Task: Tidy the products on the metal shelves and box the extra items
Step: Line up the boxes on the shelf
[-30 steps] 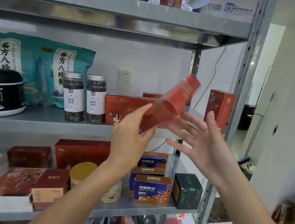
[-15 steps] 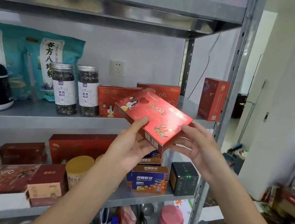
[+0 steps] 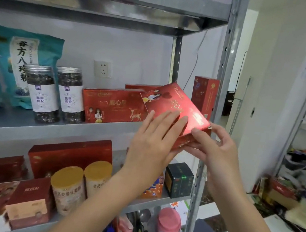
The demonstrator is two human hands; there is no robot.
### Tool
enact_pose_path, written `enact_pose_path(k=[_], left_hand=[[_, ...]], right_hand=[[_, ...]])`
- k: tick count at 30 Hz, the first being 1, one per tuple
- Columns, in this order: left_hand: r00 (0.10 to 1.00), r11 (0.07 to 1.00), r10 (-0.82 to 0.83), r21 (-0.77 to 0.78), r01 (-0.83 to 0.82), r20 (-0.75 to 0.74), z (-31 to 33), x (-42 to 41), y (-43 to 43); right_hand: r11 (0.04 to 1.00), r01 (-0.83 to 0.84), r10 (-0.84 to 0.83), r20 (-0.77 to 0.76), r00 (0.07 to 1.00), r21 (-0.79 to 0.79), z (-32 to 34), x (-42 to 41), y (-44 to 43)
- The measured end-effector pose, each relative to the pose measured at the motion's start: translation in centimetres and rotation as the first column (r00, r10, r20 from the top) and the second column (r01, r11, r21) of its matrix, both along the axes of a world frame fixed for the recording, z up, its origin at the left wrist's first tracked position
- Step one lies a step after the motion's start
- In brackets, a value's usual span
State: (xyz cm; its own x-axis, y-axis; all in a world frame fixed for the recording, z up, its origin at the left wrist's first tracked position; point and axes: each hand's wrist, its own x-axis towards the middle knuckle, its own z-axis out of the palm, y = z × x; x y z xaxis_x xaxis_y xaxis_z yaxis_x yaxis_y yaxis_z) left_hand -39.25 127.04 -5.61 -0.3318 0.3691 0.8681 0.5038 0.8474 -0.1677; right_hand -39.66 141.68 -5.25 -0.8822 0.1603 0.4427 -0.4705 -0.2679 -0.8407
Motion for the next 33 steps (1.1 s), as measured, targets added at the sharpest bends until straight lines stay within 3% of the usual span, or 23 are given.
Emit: enact_pose_path(k=[2, 4, 6, 8, 11, 13, 15, 17, 20, 22, 25, 27, 31, 33], left_hand=[[0.996, 0.991, -0.082, 0.111, 0.079, 0.02, -0.1, 0.3, 0.1], [0.954, 0.926, -0.26, 0.32, 0.202, 0.149, 0.4, 0.7, -0.2], [0.815, 0.784, -0.498, 0.557, 0.276, 0.296, 1.3, 1.1, -0.5], [0.659, 0.632, -0.681, 0.711, 0.307, 0.32, 2.0, 1.1, -0.5], [0.424, 0.442, -0.852, 0.856, 0.268, 0.307, 2.2, 0.4, 0.1], [0.304, 0.345, -0.909, 0.924, 0.167, 0.284, 1.6, -0.3, 1.0], [0.176, 0.212, -0.962, 0.977, 0.0, 0.209, 0.6, -1.2, 2.4], [0.077, 0.155, -0.983, 0.98, -0.122, 0.165, -0.8, -1.8, 3.8], [-0.014, 0.234, -0.972, 0.953, -0.194, 0.236, -3.5, -2.3, 6.9], [-0.055, 0.288, -0.957, 0.91, -0.297, 0.285, -5.4, -2.8, 9.1], [-0.286, 0.347, -0.933, 0.758, -0.553, 0.218, -7.9, -3.0, 12.5], [-0.432, 0.409, -0.894, 0.607, -0.681, 0.118, -9.5, -2.3, 14.6], [-0.613, 0.569, -0.79, 0.395, -0.721, 0.021, -13.3, 0.4, 19.0], [-0.69, 0.651, -0.723, 0.316, -0.69, -0.018, -15.4, 1.9, 21.0]], right_hand=[[0.995, 0.006, 0.0, -0.055, 0.998, 0.101, 0.0, 0.6, 0.4], [0.967, 0.063, -0.031, -0.131, 0.991, 0.248, 0.1, 0.9, 1.8], [0.907, 0.177, -0.112, -0.187, 0.976, 0.383, 0.2, 0.9, 3.9], [0.811, 0.258, -0.165, -0.217, 0.962, 0.526, 0.0, 0.7, 5.8], [0.697, 0.116, -0.043, -0.12, 0.992, 0.708, -1.1, 1.2, 7.9], [0.723, 0.051, -0.03, -0.043, 0.999, 0.689, -1.8, 2.2, 8.9], [0.795, 0.106, -0.127, -0.007, 0.992, 0.598, -2.7, 3.2, 10.0], [0.834, 0.151, -0.21, 0.051, 0.976, 0.531, -3.3, 3.9, 10.4], [0.789, 0.157, -0.332, 0.197, 0.923, 0.594, -5.1, 5.8, 11.1], [0.8, 0.086, -0.319, 0.3, 0.899, 0.593, -6.5, 8.3, 12.4], [0.915, 0.002, -0.178, 0.398, 0.9, 0.404, -8.6, 12.3, 15.3], [0.928, 0.024, -0.18, 0.39, 0.903, 0.372, -10.2, 14.4, 17.0], [0.763, 0.183, -0.486, 0.363, 0.795, 0.62, -15.3, 16.6, 19.2], [0.743, 0.258, -0.556, 0.355, 0.751, 0.617, -17.9, 17.3, 19.9]])
